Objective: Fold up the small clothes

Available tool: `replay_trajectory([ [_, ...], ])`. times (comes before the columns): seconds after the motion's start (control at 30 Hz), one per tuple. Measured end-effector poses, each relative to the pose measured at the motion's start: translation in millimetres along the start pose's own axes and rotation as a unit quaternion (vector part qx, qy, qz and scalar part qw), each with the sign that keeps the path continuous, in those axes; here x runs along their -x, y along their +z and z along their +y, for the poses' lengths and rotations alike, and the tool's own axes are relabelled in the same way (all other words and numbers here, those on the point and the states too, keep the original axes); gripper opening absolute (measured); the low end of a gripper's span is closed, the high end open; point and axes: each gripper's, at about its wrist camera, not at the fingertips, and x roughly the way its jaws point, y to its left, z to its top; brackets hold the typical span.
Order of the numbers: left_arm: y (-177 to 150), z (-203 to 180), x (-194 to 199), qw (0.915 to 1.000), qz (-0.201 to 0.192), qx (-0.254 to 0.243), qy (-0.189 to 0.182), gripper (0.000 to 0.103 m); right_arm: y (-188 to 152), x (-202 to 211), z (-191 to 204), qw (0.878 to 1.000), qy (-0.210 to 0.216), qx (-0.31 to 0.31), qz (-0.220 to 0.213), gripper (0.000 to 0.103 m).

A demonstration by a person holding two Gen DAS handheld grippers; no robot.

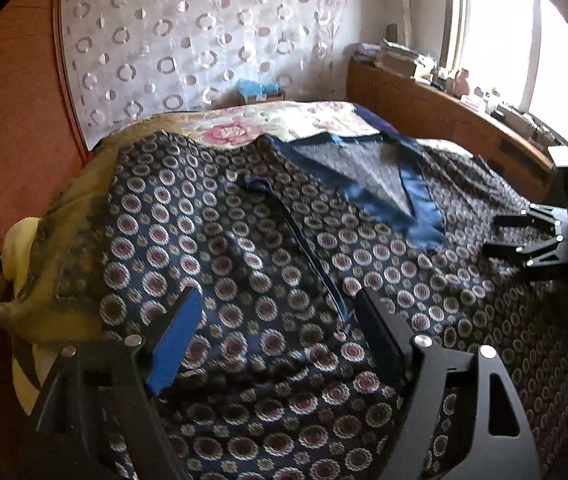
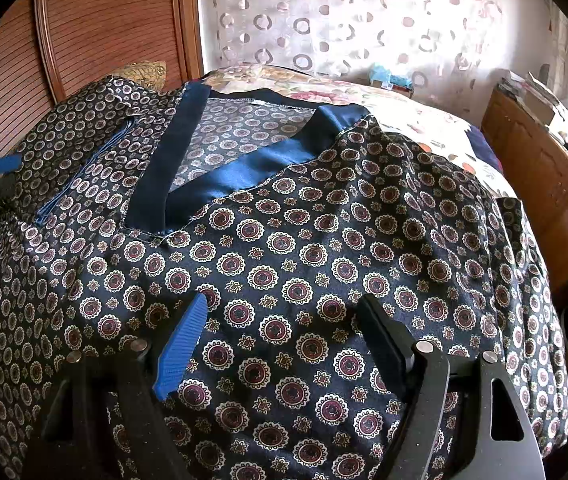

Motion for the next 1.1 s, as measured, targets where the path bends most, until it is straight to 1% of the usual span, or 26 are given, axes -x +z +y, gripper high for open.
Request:
replay_trajectory([
  [0.13, -2, -9, 4, 1.0000, 0.004, 0.002, -0.008, 0.079, -2, 4, 0, 1.000, -0.002, -0.004, -0.004, 0.079],
  [0.27, -5, -24, 16, 0.9998, -0.010, 0.000, -0.019, 0.079, -10, 27, -6, 0.999, -0.020, -0.008, -0.039, 0.079],
  [0.33, -8, -34, 21, 0.9996, -0.015, -0.006, -0.024, 0.079, -17, 41, -17, 0.998, -0.031, -0.017, -0.053, 0.079],
  [0.43, -14, -48, 24, 0.9995, -0.016, -0.017, -0.022, 0.079, -28, 62, -39, 0.996, -0.042, -0.038, -0.065, 0.079],
  [0.53, -19, -60, 26, 0.9991, -0.018, -0.025, -0.029, 0.079, -40, 82, -63, 0.993, -0.069, -0.053, -0.075, 0.079],
  [0.7, -21, -76, 29, 0.9984, -0.021, -0.027, -0.045, 0.079, -64, 104, -113, 0.988, -0.108, -0.093, -0.067, 0.078],
  [0.77, -22, -81, 29, 0.9982, -0.022, -0.027, -0.050, 0.079, -74, 108, -130, 0.985, -0.120, -0.109, -0.058, 0.075],
  [0.83, -24, -87, 28, 0.9979, -0.020, -0.029, -0.054, 0.079, -86, 109, -144, 0.983, -0.123, -0.126, -0.047, 0.073],
  [1.0, -27, -100, 28, 0.9977, -0.019, -0.033, -0.056, 0.079, -110, 107, -167, 0.978, -0.126, -0.165, -0.025, 0.062],
  [1.03, -27, -101, 28, 0.9977, -0.020, -0.033, -0.056, 0.079, -110, 107, -170, 0.978, -0.122, -0.171, -0.022, 0.058],
  [1.1, -29, -105, 29, 0.9976, -0.019, -0.033, -0.058, 0.079, -115, 107, -173, 0.978, -0.105, -0.181, -0.019, 0.055],
])
